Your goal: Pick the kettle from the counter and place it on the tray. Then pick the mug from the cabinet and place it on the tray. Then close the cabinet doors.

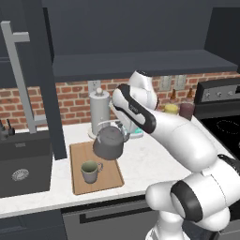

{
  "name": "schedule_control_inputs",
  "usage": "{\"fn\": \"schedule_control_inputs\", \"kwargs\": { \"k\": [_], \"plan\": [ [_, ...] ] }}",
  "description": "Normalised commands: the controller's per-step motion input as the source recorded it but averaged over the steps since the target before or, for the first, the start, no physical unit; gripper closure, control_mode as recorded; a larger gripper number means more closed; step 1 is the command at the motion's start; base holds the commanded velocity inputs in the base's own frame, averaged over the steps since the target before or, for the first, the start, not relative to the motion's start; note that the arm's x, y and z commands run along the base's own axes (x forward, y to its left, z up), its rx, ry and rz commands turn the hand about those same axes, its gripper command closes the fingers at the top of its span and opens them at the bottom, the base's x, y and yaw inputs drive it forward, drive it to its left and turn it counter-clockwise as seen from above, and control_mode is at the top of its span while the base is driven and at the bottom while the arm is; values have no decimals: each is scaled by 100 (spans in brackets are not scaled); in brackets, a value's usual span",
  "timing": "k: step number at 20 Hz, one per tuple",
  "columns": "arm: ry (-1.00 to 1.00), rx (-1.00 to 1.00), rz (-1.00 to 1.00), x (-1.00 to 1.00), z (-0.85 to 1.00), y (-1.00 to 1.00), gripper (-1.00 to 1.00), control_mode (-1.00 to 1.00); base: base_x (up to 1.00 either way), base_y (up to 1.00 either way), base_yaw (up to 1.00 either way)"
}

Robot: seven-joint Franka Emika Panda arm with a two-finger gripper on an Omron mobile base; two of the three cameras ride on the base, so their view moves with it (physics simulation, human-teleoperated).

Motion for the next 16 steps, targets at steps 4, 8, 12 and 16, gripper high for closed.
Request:
{"fn": "schedule_control_inputs", "kwargs": {
  "k": [4, 8, 12, 16],
  "plan": [
    [0, 0, -3, 27, 0, 24, 100, -100, 0, 0, 0],
    [0, 0, -3, 24, -3, 27, 100, -100, 0, 0, 0],
    [0, 0, -3, 16, -10, 32, 100, -100, 0, 0, 0],
    [0, 0, -7, 0, -13, 20, 100, -100, 0, 0, 0]
  ]
}}
